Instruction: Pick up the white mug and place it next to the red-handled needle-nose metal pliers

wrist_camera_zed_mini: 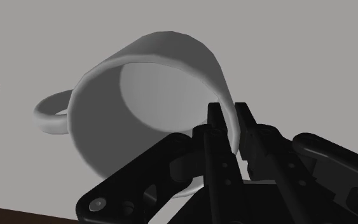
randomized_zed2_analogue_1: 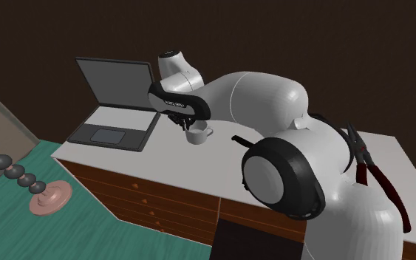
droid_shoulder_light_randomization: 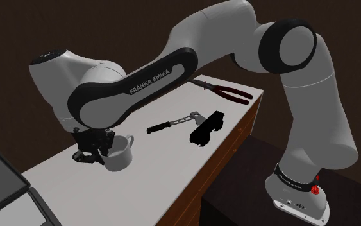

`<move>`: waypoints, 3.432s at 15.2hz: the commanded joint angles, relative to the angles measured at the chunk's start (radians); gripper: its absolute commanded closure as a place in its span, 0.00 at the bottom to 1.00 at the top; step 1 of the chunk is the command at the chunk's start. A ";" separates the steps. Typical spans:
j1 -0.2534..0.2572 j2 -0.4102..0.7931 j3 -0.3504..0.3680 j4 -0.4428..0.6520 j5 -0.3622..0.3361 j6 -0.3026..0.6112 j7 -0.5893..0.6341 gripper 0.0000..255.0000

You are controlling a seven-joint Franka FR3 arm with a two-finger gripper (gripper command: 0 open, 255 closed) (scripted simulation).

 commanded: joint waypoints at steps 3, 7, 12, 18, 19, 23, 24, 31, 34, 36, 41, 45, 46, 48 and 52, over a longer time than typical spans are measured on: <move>0.001 -0.006 0.002 0.019 0.004 -0.023 -0.005 1.00; 0.004 -0.015 0.006 0.059 0.012 -0.071 -0.014 1.00; 0.012 -0.021 0.010 0.119 0.018 -0.134 -0.024 1.00; 0.026 -0.019 0.012 0.204 0.021 -0.214 -0.036 1.00; 0.029 -0.017 0.012 0.220 0.021 -0.229 -0.038 1.00; 0.044 -0.008 0.012 0.291 0.018 -0.288 -0.045 1.00; 0.048 -0.004 0.012 0.310 0.017 -0.303 -0.047 1.00; 0.044 -0.013 0.011 0.376 0.021 -0.373 -0.074 1.00; -0.052 -0.110 0.013 0.232 0.067 -0.314 -0.130 1.00; -0.108 -0.166 0.010 0.154 0.095 -0.283 -0.173 1.00; -0.224 -0.282 -0.016 0.005 0.159 -0.223 -0.292 1.00; -0.300 -0.353 -0.048 -0.079 0.200 -0.190 -0.393 1.00; -0.316 -0.367 -0.057 -0.096 0.208 -0.184 -0.418 1.00; -0.349 -0.393 -0.076 -0.126 0.224 -0.172 -0.469 1.00; -0.407 -0.431 -0.118 -0.170 0.247 -0.154 -0.569 1.00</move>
